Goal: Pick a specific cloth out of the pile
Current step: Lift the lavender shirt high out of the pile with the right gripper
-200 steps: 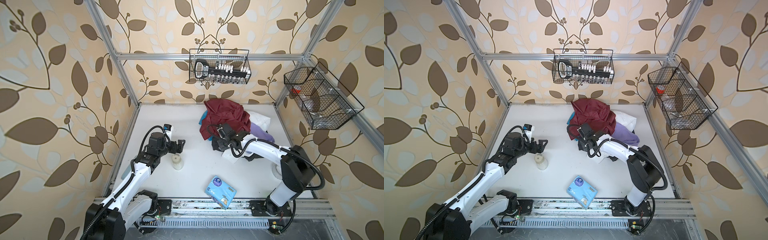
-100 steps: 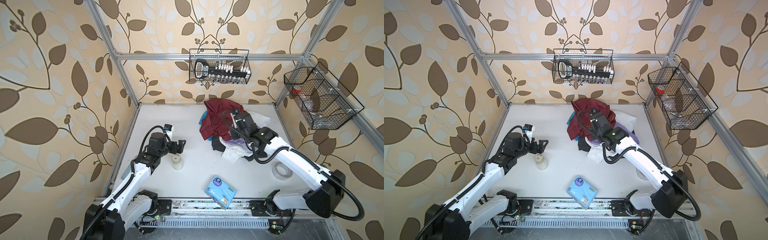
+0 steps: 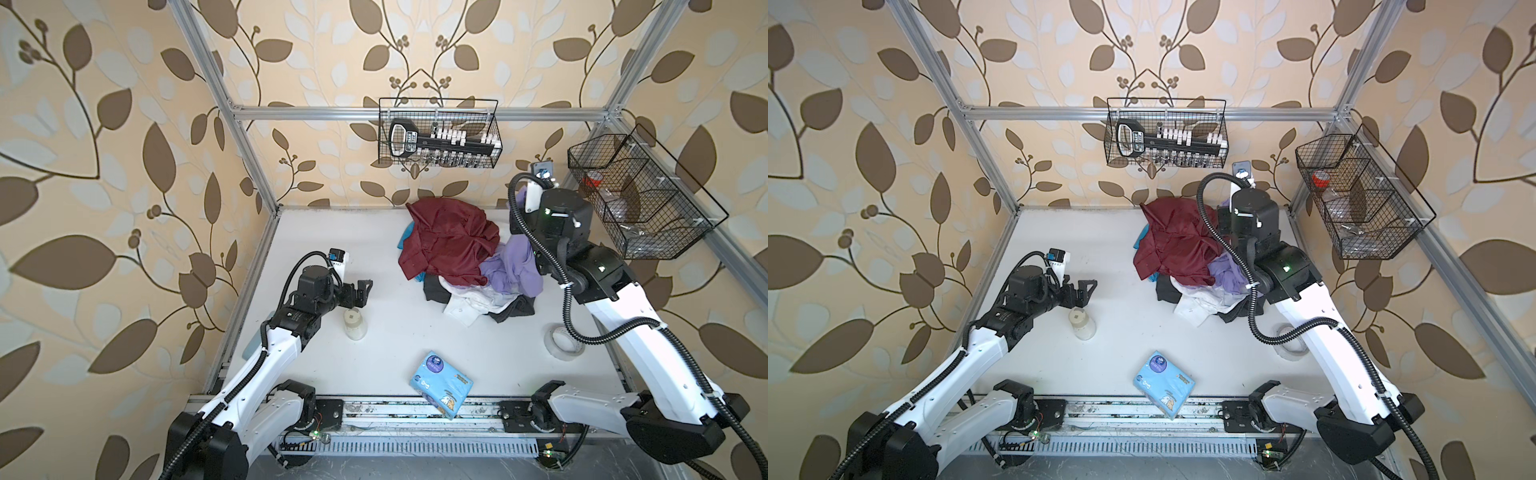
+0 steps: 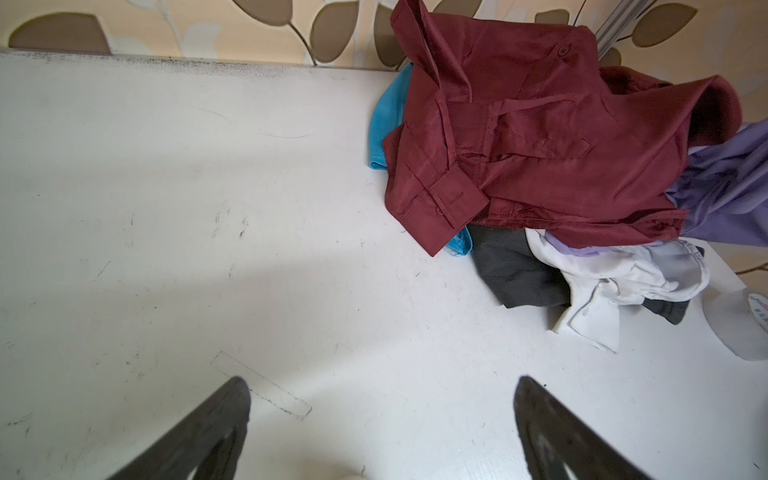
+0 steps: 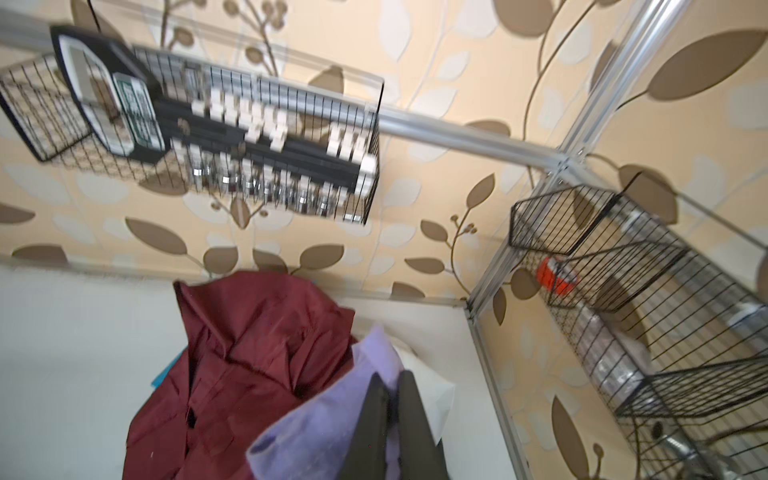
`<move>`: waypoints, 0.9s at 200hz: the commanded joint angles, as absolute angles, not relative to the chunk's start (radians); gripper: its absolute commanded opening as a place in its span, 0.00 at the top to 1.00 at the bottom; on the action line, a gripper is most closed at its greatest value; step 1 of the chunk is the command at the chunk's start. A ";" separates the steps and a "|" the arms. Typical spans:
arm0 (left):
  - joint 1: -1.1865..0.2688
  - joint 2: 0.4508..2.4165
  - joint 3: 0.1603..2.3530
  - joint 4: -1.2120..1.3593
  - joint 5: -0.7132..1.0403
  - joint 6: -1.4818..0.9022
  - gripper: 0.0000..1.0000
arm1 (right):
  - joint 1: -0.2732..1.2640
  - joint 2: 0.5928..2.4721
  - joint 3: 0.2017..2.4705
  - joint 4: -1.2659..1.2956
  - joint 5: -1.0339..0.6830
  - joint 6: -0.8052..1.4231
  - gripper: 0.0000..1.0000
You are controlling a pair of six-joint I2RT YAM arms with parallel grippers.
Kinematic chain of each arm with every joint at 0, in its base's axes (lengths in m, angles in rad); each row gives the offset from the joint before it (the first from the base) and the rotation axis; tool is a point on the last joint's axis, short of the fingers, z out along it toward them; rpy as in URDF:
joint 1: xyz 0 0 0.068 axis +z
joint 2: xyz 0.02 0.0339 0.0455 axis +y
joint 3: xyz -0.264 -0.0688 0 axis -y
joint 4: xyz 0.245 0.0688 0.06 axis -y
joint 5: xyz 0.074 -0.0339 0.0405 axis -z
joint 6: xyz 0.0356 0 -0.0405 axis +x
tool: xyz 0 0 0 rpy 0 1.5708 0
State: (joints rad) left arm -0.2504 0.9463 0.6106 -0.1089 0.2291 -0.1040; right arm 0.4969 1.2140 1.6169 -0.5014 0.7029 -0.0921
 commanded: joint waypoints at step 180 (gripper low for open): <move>-0.265 0.955 0.655 -0.117 0.213 -0.072 0.01 | 0.496 1.388 2.242 0.370 0.129 -0.231 1.00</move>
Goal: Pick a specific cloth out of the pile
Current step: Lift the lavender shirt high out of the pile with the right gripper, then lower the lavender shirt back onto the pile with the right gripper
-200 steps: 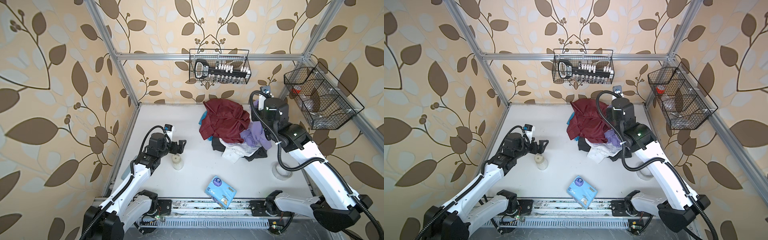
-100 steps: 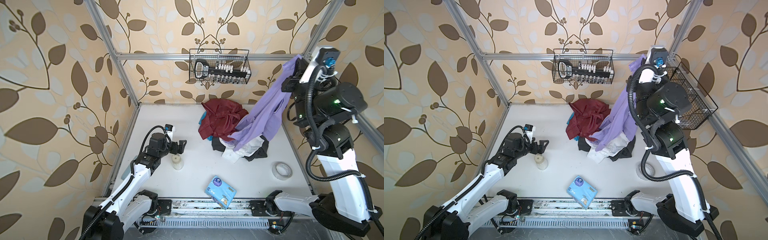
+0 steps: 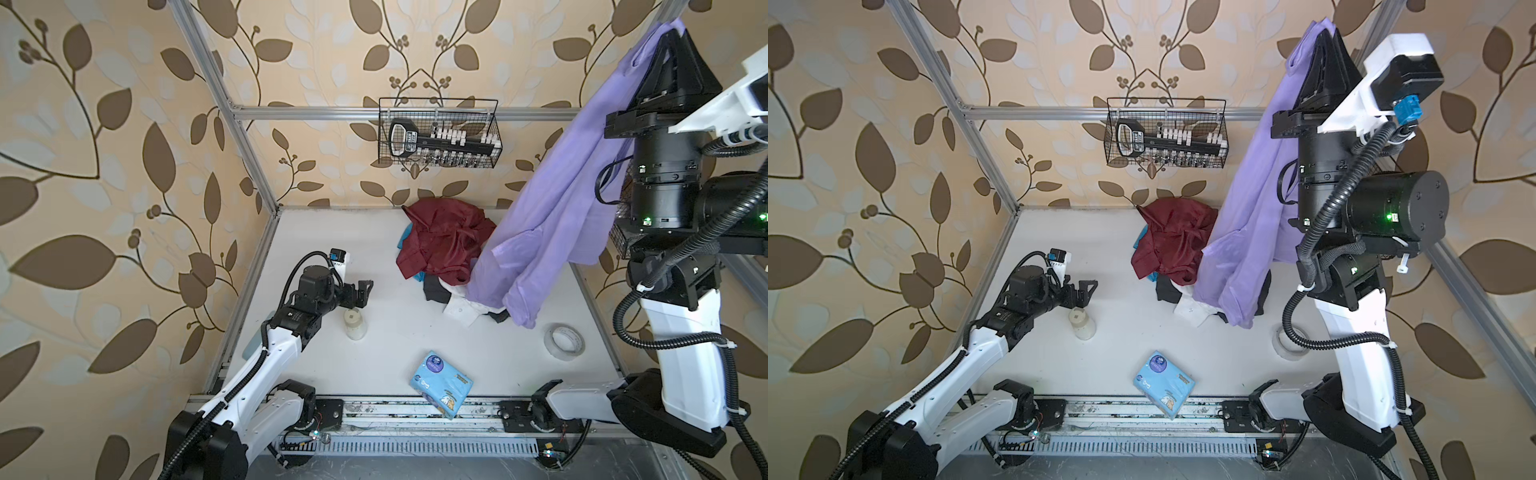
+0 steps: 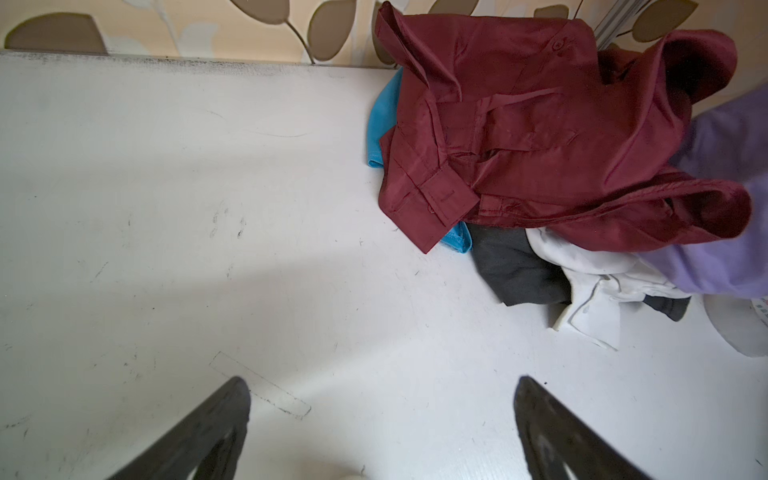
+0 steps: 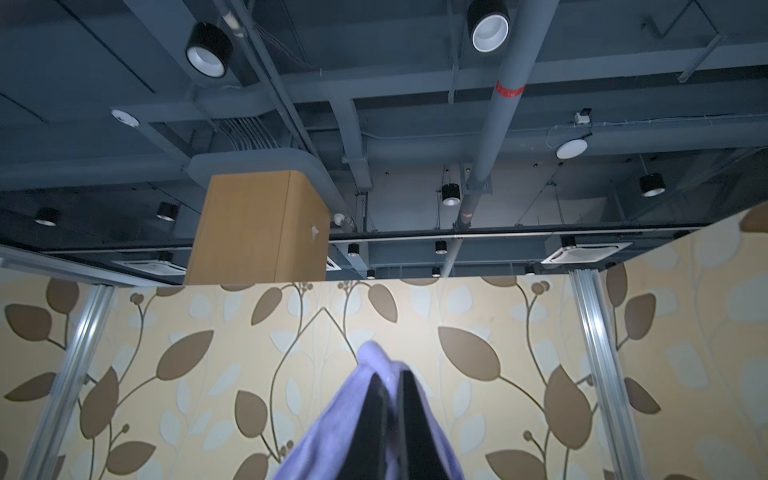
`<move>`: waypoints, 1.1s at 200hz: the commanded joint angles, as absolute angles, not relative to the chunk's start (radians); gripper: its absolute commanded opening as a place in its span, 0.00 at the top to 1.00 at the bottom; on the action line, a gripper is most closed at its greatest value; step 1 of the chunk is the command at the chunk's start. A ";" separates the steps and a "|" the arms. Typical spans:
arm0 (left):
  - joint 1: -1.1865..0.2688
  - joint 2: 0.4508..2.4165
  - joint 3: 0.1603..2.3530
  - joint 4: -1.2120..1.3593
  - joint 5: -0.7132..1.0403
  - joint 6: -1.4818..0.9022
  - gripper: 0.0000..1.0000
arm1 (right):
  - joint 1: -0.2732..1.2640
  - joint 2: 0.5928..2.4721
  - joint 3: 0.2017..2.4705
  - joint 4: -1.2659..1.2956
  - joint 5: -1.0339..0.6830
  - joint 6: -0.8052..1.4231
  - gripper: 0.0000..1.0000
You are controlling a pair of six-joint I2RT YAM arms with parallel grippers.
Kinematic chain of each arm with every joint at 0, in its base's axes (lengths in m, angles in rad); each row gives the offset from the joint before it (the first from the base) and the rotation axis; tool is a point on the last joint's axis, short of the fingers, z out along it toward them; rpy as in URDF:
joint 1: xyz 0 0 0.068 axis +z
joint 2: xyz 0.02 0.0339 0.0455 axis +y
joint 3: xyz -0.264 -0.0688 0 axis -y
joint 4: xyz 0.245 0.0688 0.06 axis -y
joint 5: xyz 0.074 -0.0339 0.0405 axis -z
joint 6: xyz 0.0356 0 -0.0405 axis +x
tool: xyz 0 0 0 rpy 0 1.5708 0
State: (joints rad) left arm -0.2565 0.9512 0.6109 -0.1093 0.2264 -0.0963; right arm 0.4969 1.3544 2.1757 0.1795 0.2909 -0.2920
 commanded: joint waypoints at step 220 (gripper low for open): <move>-0.267 0.965 0.652 -0.121 0.191 -0.060 0.01 | 0.492 1.606 1.628 0.080 0.078 -0.254 1.00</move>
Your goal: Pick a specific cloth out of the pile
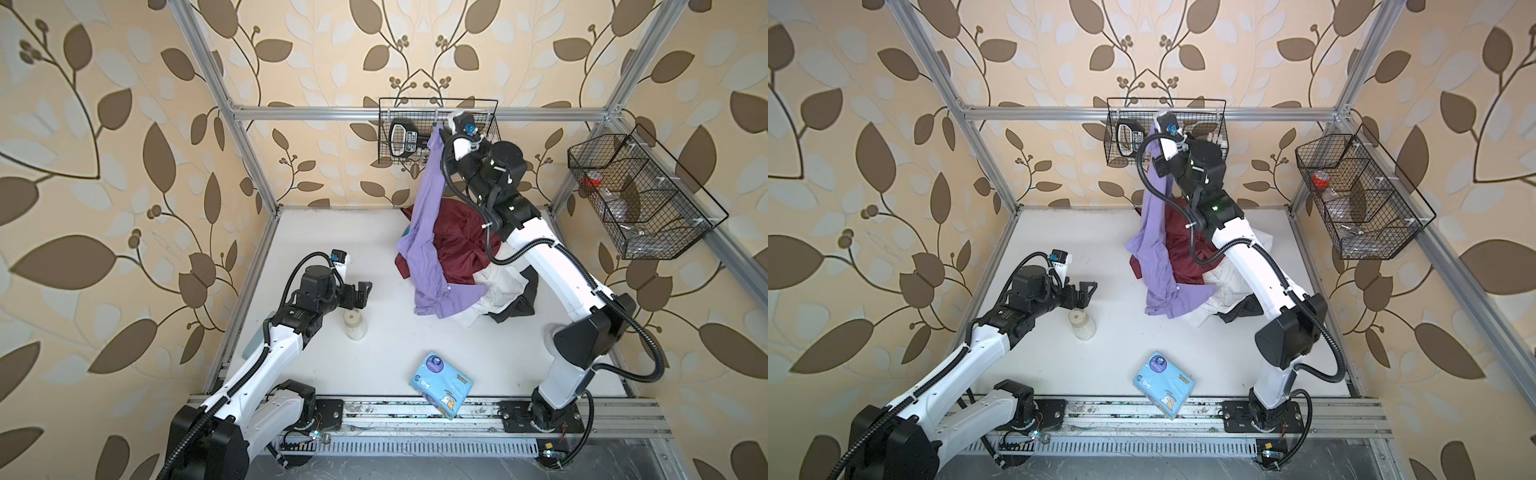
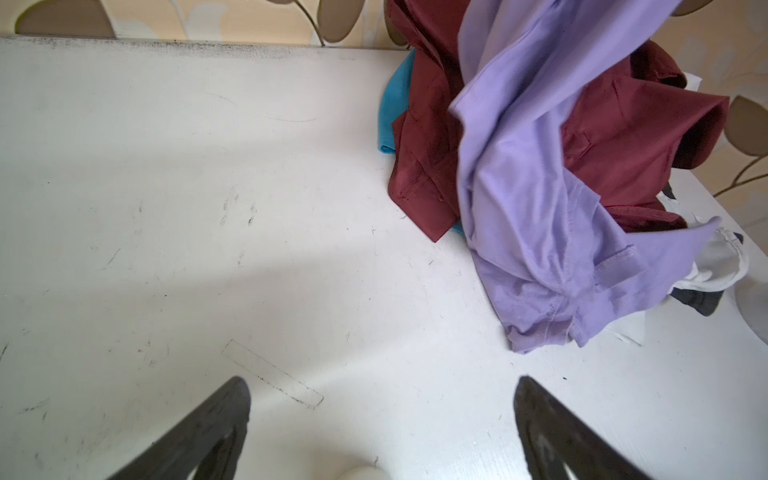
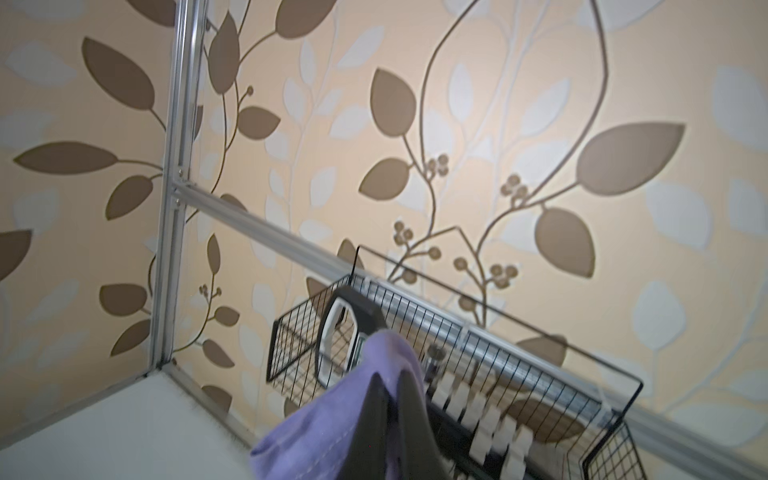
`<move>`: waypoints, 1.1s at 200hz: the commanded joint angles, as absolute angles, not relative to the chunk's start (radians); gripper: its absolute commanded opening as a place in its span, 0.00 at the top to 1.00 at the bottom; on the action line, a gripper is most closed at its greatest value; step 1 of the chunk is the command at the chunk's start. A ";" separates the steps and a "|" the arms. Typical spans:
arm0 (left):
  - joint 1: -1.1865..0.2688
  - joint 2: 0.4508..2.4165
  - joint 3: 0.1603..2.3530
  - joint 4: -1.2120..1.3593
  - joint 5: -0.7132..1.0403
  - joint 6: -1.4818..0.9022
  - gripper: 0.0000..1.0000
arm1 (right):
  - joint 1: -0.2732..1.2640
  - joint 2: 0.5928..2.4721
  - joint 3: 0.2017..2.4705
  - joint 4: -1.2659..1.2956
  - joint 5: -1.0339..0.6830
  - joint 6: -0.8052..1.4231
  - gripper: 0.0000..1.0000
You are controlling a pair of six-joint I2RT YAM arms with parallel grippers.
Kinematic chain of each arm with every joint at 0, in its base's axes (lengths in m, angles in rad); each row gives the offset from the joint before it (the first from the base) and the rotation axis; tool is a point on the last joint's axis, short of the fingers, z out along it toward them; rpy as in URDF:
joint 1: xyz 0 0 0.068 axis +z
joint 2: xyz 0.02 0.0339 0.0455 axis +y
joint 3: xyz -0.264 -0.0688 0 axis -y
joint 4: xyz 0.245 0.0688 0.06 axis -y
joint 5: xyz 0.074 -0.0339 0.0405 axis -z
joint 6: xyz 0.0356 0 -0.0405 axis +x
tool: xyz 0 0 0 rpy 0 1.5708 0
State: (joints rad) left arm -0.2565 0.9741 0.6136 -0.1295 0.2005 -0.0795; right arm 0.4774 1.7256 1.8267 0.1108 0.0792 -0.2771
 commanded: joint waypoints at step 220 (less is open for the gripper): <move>-0.268 0.969 0.653 -0.127 0.193 -0.062 0.01 | 0.725 1.887 1.330 -0.402 0.123 -0.007 0.05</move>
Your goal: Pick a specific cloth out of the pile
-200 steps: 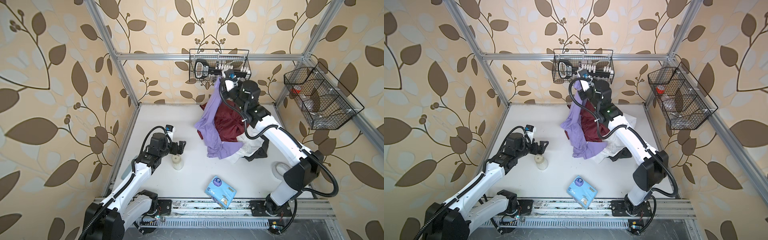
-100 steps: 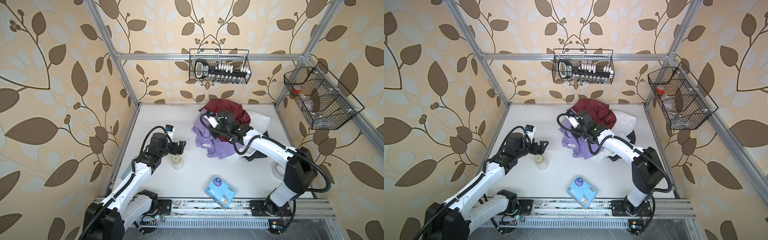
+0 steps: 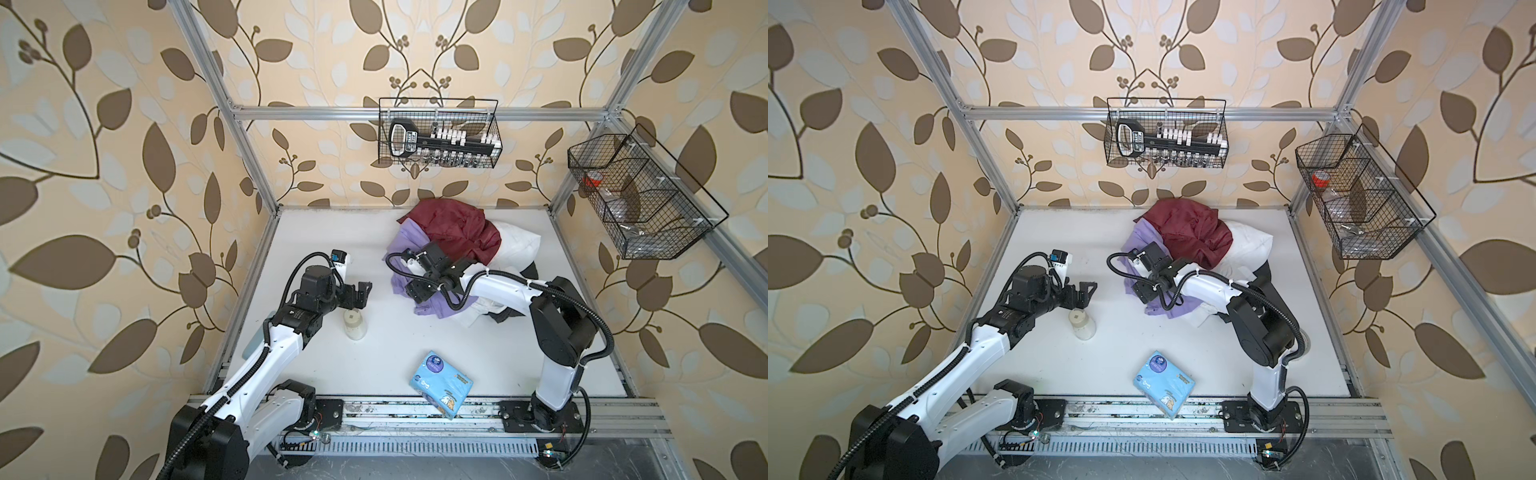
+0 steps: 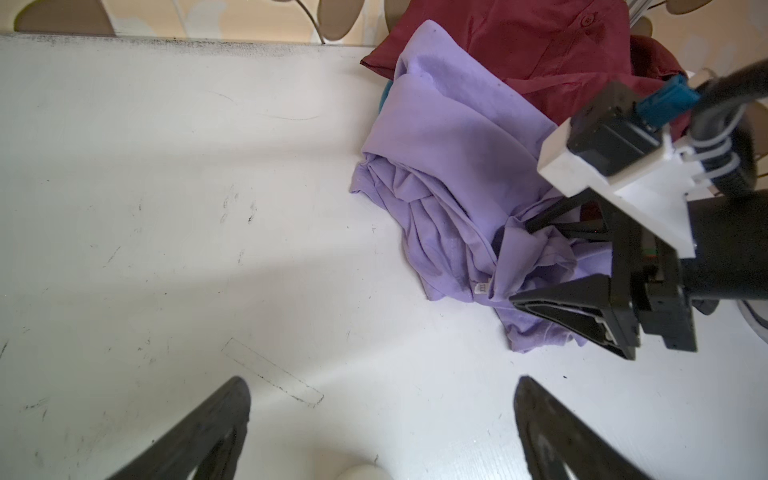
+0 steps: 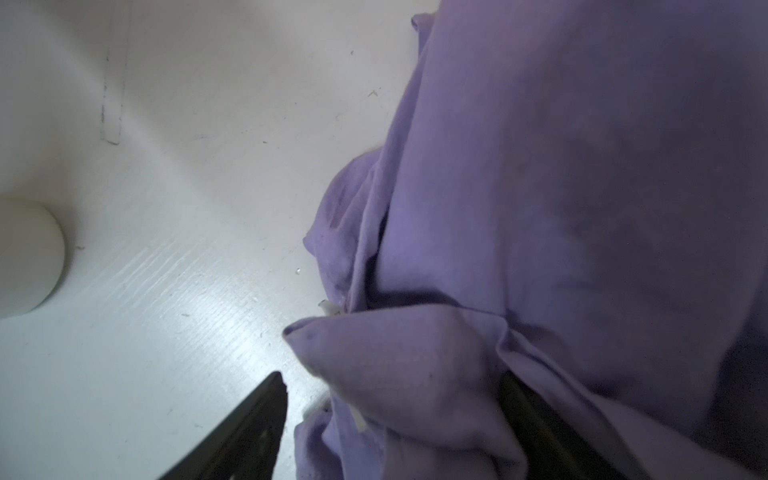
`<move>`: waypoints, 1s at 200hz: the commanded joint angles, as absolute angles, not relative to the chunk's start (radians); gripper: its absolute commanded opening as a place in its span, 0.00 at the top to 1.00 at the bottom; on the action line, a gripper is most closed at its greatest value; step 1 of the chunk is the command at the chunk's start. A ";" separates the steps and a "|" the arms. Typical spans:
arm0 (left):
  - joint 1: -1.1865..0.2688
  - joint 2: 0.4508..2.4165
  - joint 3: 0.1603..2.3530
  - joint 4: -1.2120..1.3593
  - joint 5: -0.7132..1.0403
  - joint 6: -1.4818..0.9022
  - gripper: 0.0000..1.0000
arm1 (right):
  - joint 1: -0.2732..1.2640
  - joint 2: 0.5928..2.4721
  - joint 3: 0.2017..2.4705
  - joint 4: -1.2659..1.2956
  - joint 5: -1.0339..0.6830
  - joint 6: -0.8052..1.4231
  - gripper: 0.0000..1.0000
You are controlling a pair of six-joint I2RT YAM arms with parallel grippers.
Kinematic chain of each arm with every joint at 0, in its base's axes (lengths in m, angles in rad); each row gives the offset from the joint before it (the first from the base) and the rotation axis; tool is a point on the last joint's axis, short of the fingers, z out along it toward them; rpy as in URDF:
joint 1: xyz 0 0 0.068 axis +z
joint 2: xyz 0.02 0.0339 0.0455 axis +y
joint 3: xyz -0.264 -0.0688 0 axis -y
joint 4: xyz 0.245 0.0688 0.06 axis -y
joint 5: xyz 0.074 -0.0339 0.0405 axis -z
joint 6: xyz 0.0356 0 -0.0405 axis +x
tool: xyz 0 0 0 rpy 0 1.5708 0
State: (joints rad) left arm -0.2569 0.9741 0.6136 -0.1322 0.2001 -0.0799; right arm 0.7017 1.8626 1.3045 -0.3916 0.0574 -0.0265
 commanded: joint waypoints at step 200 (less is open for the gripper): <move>-0.270 0.962 0.651 -0.127 0.185 -0.061 0.01 | 0.728 2.010 1.406 -0.455 0.314 0.071 1.00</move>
